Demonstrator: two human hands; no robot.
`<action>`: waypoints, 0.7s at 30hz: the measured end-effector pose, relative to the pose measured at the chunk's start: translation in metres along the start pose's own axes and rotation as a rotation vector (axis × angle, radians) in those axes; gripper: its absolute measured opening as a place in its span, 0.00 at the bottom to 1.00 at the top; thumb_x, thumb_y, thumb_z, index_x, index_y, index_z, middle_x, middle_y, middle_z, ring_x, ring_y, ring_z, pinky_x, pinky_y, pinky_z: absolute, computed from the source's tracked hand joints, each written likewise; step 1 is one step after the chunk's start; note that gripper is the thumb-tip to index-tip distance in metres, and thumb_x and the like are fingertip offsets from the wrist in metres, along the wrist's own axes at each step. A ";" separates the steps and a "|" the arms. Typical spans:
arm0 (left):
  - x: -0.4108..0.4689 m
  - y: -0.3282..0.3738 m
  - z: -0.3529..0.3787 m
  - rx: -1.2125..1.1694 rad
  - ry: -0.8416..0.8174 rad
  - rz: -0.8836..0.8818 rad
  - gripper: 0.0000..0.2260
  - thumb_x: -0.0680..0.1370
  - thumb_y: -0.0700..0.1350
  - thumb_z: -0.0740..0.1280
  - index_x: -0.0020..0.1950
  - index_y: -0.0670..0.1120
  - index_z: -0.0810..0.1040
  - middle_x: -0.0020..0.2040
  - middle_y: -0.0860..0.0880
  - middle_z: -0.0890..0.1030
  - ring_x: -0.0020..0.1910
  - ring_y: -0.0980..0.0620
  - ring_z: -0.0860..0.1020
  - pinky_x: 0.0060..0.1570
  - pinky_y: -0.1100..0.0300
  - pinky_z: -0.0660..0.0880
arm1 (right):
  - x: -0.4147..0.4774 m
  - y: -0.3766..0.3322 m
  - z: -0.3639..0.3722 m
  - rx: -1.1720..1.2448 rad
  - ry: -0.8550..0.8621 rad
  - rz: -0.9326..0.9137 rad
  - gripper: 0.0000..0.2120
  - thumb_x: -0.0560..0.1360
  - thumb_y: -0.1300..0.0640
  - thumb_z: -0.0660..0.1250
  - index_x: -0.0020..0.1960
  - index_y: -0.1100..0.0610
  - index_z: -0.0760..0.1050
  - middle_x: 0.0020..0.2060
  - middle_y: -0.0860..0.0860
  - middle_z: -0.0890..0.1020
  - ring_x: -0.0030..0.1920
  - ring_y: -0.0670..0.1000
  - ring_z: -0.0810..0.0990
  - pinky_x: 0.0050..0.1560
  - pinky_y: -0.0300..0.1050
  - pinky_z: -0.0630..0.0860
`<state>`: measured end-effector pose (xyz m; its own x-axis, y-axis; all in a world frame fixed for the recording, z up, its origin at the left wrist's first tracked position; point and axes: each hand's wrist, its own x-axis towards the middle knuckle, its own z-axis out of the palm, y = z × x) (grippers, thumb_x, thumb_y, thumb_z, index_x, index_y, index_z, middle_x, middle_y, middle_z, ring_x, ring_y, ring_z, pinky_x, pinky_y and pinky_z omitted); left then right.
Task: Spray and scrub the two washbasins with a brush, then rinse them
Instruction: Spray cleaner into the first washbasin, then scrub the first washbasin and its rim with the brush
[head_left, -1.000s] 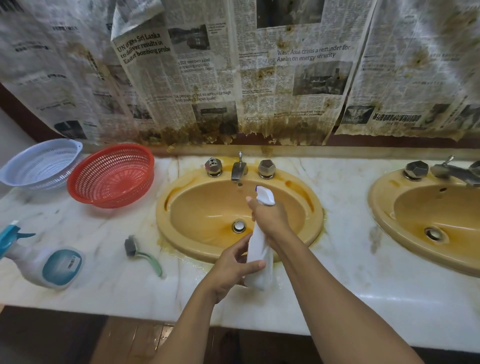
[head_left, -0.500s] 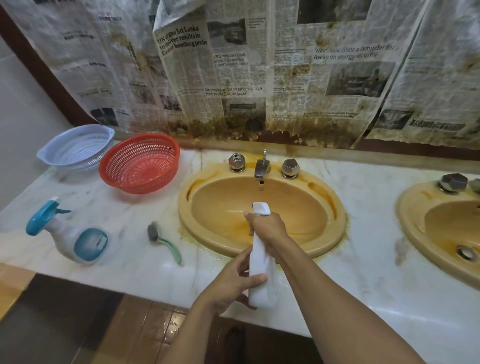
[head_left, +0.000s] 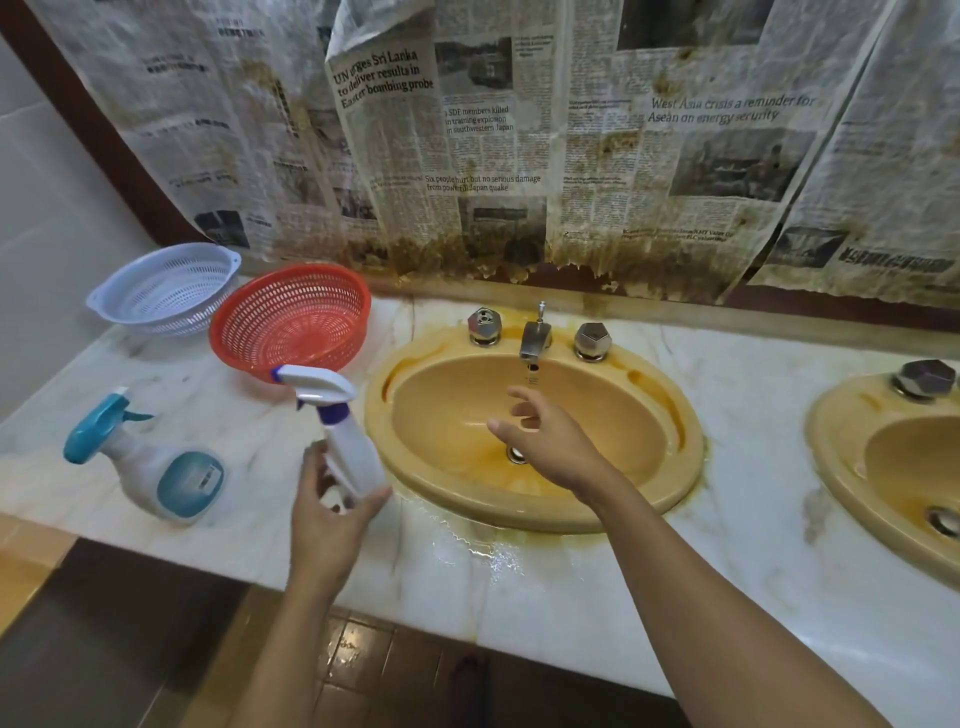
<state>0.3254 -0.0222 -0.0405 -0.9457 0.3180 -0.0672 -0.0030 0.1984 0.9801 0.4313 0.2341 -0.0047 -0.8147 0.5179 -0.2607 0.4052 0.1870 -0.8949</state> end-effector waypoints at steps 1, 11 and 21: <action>0.002 0.001 -0.008 0.003 0.039 -0.004 0.36 0.71 0.39 0.80 0.72 0.58 0.68 0.65 0.56 0.78 0.60 0.53 0.79 0.60 0.48 0.79 | -0.001 0.003 -0.005 -0.033 0.024 -0.011 0.29 0.76 0.40 0.71 0.75 0.43 0.67 0.64 0.46 0.76 0.64 0.48 0.74 0.60 0.48 0.75; 0.014 -0.039 -0.061 0.090 0.225 -0.141 0.40 0.73 0.38 0.78 0.79 0.57 0.63 0.74 0.50 0.73 0.69 0.45 0.75 0.67 0.46 0.73 | -0.007 0.031 -0.012 -0.183 0.054 -0.018 0.20 0.78 0.45 0.70 0.69 0.44 0.74 0.60 0.47 0.79 0.59 0.47 0.77 0.52 0.41 0.72; -0.012 -0.077 -0.054 0.287 0.334 -0.281 0.35 0.75 0.38 0.76 0.79 0.48 0.64 0.69 0.43 0.75 0.66 0.39 0.76 0.64 0.40 0.76 | 0.005 0.022 0.080 -0.332 -0.158 -0.084 0.18 0.78 0.48 0.69 0.68 0.43 0.76 0.60 0.48 0.79 0.60 0.48 0.76 0.63 0.50 0.73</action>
<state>0.3191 -0.0914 -0.1052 -0.9734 -0.0880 -0.2115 -0.2270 0.4949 0.8388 0.4033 0.1735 -0.0551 -0.8944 0.3588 -0.2670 0.4252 0.4976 -0.7560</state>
